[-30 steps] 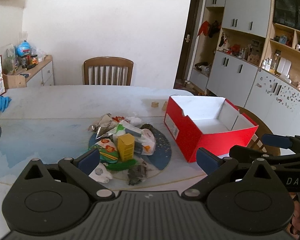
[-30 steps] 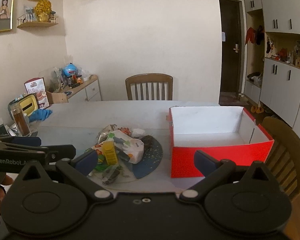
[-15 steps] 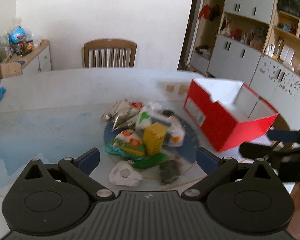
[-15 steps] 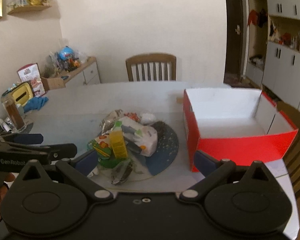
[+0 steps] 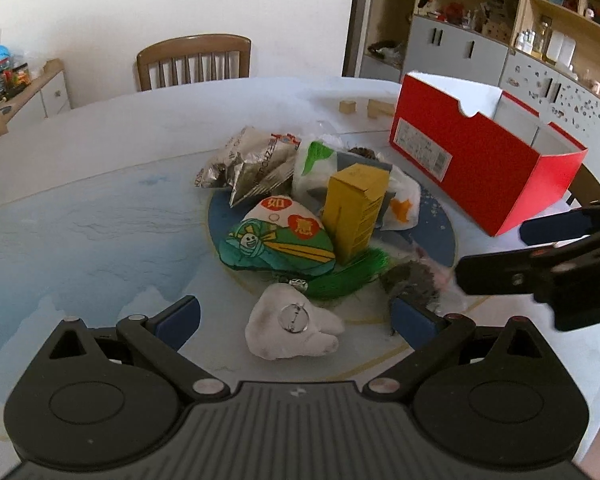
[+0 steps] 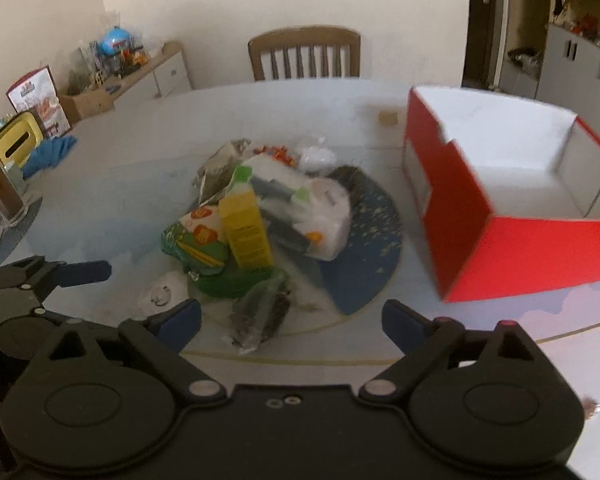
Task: Organize objects
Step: 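Reach both tools toward the pile on the blue plate, then grasp the white plush tooth with the left tool while the right grasps the dark seaweed bag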
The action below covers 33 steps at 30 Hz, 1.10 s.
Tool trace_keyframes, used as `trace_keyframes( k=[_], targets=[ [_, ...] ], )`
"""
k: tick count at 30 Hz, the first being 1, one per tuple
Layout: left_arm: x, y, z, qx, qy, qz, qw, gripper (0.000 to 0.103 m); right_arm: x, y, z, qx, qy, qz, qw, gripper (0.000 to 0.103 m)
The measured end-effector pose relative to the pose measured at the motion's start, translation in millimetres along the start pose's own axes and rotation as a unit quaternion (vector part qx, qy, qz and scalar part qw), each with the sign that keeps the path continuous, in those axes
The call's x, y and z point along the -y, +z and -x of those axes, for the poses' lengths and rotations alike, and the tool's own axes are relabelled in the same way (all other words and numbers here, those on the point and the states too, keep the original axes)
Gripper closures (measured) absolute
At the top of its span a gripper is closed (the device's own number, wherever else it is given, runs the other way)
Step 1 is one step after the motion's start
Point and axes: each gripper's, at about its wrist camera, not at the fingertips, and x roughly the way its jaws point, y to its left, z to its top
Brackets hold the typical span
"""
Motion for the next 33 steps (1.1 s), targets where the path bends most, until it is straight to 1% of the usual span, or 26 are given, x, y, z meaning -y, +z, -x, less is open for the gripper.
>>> trace_keyframes(
  k=[3, 4, 5, 7, 10, 12, 15, 17, 18, 20, 21, 22, 23, 28, 33],
  targets=[
    [-3, -1, -7, -0.004, -0.01, -0.008, 0.9999, 0.001, -3, 0, -14, -0.014, 0.005, -0.005, 1.0, 0.013],
    [-4, -2, -9, -0.007, -0.014, -0.011, 0.9998, 0.005, -4, 0, -20, -0.021, 0.004, -0.007, 1.0, 0.016],
    [-4, -3, -12, -0.012, -0.018, -0.013, 0.9997, 0.006, -5, 0, -25, -0.029, 0.005, -0.012, 0.999, 0.019],
    [-6, -3, -16, -0.018, -0.024, -0.015, 0.9994, 0.007, -5, 1, -32, -0.04, 0.009, -0.017, 0.999, 0.023],
    [-9, -3, -20, -0.019, -0.03, -0.016, 0.9992, 0.008, -6, 1, -40, -0.051, 0.009, -0.025, 0.998, 0.027],
    [-9, -3, -22, -0.02, -0.034, -0.021, 0.999, 0.013, -5, 1, -42, -0.053, 0.015, -0.031, 0.998, 0.031],
    [-9, -4, -23, -0.022, -0.038, -0.026, 0.9987, 0.013, -4, 2, -46, -0.055, 0.02, -0.04, 0.997, 0.036],
    [-11, -4, -23, -0.02, -0.043, -0.03, 0.9985, 0.022, -4, 3, -49, -0.059, 0.024, -0.045, 0.997, 0.047],
    [-11, -3, -23, -0.022, -0.045, -0.033, 0.9982, 0.03, -5, 3, -51, -0.06, 0.027, -0.048, 0.997, 0.049],
    [-12, -3, -26, -0.031, -0.05, -0.033, 0.9977, 0.035, -7, 3, -52, -0.062, 0.031, -0.049, 0.996, 0.061],
    [-13, -3, -26, -0.031, -0.052, -0.033, 0.9976, 0.038, -7, 3, -52, -0.062, 0.032, -0.048, 0.996, 0.062],
    [-13, -3, -26, -0.031, -0.053, -0.035, 0.9975, 0.043, -7, 3, -51, -0.062, 0.03, -0.047, 0.997, 0.063],
    [-13, -3, -26, -0.03, -0.056, -0.037, 0.9973, 0.046, -8, 3, -51, -0.061, 0.03, -0.047, 0.997, 0.065],
    [-14, 0, -24, -0.031, -0.069, -0.042, 0.9963, 0.048, -8, 3, -45, -0.057, 0.025, -0.046, 0.997, 0.074],
    [-15, 6, -15, -0.031, -0.094, -0.038, 0.9944, 0.049, 0, 2, -29, -0.046, 0.014, -0.057, 0.997, 0.076]
  ],
)
